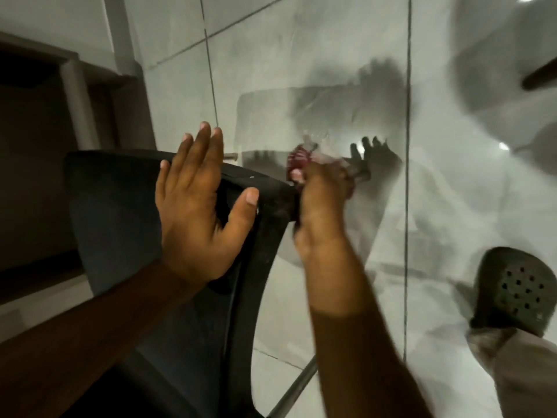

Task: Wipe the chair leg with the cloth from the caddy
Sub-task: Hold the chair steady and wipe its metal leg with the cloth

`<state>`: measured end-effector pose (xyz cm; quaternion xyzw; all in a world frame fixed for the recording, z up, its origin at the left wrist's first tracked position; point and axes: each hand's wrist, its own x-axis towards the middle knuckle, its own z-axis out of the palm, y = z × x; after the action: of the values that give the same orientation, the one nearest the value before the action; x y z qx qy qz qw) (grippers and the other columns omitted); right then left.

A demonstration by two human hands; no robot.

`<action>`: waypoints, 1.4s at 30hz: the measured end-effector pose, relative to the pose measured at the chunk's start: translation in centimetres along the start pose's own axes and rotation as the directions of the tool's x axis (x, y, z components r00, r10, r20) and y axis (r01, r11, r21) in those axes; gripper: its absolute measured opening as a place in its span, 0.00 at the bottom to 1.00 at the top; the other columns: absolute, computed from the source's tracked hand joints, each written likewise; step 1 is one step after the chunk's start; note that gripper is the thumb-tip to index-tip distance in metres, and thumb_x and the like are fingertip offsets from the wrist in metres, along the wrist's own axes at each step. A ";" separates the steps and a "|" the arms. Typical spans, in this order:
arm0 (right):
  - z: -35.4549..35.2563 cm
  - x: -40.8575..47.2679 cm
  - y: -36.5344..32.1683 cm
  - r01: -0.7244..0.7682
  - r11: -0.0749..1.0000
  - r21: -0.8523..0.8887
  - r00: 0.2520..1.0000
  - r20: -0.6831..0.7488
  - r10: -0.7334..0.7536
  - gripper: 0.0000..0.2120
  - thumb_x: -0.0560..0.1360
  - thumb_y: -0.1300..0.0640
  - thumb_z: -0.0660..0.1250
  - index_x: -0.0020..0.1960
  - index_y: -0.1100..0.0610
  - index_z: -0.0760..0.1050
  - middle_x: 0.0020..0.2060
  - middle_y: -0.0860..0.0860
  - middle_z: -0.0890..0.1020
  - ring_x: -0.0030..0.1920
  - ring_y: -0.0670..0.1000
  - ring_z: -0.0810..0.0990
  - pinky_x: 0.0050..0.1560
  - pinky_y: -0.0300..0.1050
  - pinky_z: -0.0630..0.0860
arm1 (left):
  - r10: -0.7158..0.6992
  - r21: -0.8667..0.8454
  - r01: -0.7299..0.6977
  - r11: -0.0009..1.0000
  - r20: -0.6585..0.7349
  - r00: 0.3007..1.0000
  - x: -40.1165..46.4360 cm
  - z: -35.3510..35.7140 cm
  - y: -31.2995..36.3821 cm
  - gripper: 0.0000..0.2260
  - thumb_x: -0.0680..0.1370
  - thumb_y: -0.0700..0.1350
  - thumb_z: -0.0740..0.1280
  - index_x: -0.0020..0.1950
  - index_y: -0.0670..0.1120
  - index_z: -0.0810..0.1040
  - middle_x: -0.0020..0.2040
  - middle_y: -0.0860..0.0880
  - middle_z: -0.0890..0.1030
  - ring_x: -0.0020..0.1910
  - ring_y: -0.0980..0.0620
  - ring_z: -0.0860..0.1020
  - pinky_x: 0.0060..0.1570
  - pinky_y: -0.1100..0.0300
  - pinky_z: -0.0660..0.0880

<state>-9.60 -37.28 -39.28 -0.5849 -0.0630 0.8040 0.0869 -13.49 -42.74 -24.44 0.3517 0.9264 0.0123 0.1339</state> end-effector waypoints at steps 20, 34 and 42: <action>-6.8 12.6 0.4 0.108 0.994 0.011 0.994 -0.029 -0.108 0.22 0.82 0.55 0.59 0.40 0.36 0.86 0.29 0.33 0.85 0.40 0.62 0.87 0.46 0.67 0.81 | 0.052 -0.018 -0.053 0.998 -0.031 0.998 -0.5 0.5 -0.2 0.32 0.75 0.58 0.55 0.75 0.42 0.64 0.77 0.48 0.65 0.79 0.49 0.59 0.77 0.38 0.50; -1.8 1.8 -1.7 -0.011 0.984 -0.177 0.994 0.102 0.029 0.16 0.80 0.53 0.65 0.62 0.62 0.79 0.49 0.61 0.79 0.34 0.56 0.78 0.30 0.44 0.70 | 0.021 0.041 -0.022 0.999 0.005 1.000 0.3 0.2 -0.5 0.34 0.76 0.63 0.53 0.76 0.43 0.64 0.75 0.44 0.69 0.77 0.43 0.63 0.75 0.35 0.53; -0.5 -5.1 -2.1 -0.068 0.995 0.068 0.988 0.143 0.058 0.29 0.79 0.58 0.64 0.79 0.60 0.67 0.72 0.61 0.76 0.68 0.60 0.80 0.69 0.58 0.78 | 0.032 0.051 -0.034 0.998 0.026 0.999 0.0 -0.5 0.2 0.35 0.75 0.64 0.51 0.76 0.45 0.64 0.76 0.44 0.68 0.77 0.44 0.61 0.77 0.39 0.51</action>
<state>-7.46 -36.32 -34.28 -0.5247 -0.0213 0.8475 0.0779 -13.53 -42.57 -23.90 0.3704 0.9187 -0.0138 0.1362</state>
